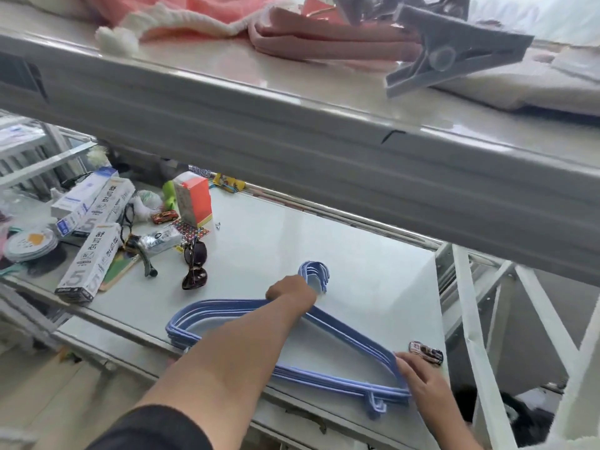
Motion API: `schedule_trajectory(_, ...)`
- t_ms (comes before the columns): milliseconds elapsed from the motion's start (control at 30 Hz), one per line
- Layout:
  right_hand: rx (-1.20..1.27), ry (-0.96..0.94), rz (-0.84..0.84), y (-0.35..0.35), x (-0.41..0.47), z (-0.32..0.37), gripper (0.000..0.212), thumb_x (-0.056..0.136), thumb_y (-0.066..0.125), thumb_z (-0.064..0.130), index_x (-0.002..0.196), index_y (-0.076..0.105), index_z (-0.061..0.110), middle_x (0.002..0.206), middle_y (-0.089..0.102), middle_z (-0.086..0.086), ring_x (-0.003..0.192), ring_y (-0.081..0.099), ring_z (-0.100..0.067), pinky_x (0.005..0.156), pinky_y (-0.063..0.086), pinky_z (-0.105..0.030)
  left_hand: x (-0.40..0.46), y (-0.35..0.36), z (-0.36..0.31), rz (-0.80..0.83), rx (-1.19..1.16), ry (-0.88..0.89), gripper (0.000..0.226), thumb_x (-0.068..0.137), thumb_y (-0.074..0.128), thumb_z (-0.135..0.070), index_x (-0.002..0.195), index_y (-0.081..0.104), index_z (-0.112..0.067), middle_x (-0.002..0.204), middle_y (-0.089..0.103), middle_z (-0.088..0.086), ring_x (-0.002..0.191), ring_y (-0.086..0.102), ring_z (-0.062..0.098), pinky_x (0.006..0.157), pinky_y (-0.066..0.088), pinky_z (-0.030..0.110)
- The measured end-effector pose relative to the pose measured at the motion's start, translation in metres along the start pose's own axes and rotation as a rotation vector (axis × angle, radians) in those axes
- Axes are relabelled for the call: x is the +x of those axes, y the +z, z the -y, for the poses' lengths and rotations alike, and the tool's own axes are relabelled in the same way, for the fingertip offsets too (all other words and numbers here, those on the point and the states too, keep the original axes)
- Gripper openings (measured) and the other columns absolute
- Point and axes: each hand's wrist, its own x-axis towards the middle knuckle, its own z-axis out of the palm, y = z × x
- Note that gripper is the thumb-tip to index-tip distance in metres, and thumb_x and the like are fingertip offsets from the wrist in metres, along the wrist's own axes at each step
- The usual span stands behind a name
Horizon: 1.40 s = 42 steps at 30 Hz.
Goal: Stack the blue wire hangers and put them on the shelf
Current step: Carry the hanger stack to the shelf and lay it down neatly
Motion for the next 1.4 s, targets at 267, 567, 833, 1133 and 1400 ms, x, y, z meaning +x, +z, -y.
schedule_trajectory(267,0.182,0.008,0.006,0.006,-0.003,-0.003,0.020,0.088,0.072,0.073,0.076,0.081,0.060,0.095,0.083,0.025,0.111,0.070,-0.020,0.104,0.046,-0.035,0.001,-0.003,-0.005,-0.022,0.012,-0.061,0.038,0.090,0.049,-0.018,0.128,0.055,-0.015,0.130,0.059,0.004,0.120,0.057,0.026,0.096,0.046,0.036)
schedule_trajectory(567,0.236,0.091,-0.055,0.005,0.009,-0.007,0.029,0.109,0.066,0.023,0.121,0.084,0.003,0.116,0.079,-0.015,0.120,0.068,-0.027,0.103,0.042,-0.033,0.006,-0.003,-0.006,-0.065,0.002,-0.067,0.035,0.089,0.051,-0.018,0.123,0.059,-0.017,0.124,0.062,0.001,0.115,0.060,0.022,0.088,0.047,0.029)
schedule_trajectory(833,0.234,0.099,-0.060,0.009,0.005,0.002,0.023,0.111,0.061,0.019,0.098,0.080,0.018,0.088,0.071,0.010,0.109,0.061,-0.022,0.102,0.039,-0.032,0.001,-0.008,-0.002,-0.017,-0.050,-0.044,0.038,0.083,0.055,-0.023,0.120,0.058,-0.017,0.120,0.063,0.002,0.111,0.062,0.025,0.092,0.050,0.034)
schedule_trajectory(1133,0.216,0.106,-0.074,0.011,0.010,0.002,0.036,0.111,0.062,0.028,0.134,0.077,0.004,0.114,0.071,-0.004,0.120,0.062,-0.024,0.103,0.039,-0.031,0.014,-0.008,0.000,-0.018,-0.026,-0.022,0.034,0.080,0.060,-0.021,0.114,0.061,-0.017,0.104,0.061,0.000,0.104,0.064,0.021,0.077,0.050,0.026)
schedule_trajectory(1400,0.207,0.136,-0.114,0.014,0.008,0.002,0.038,0.112,0.061,0.026,0.136,0.075,0.000,0.137,0.075,-0.017,0.127,0.065,-0.028,0.103,0.039,-0.030,0.013,-0.007,0.002,-0.011,-0.002,0.051,0.036,0.083,0.053,-0.024,0.118,0.059,-0.016,0.117,0.063,0.002,0.108,0.062,0.024,0.084,0.048,0.029)
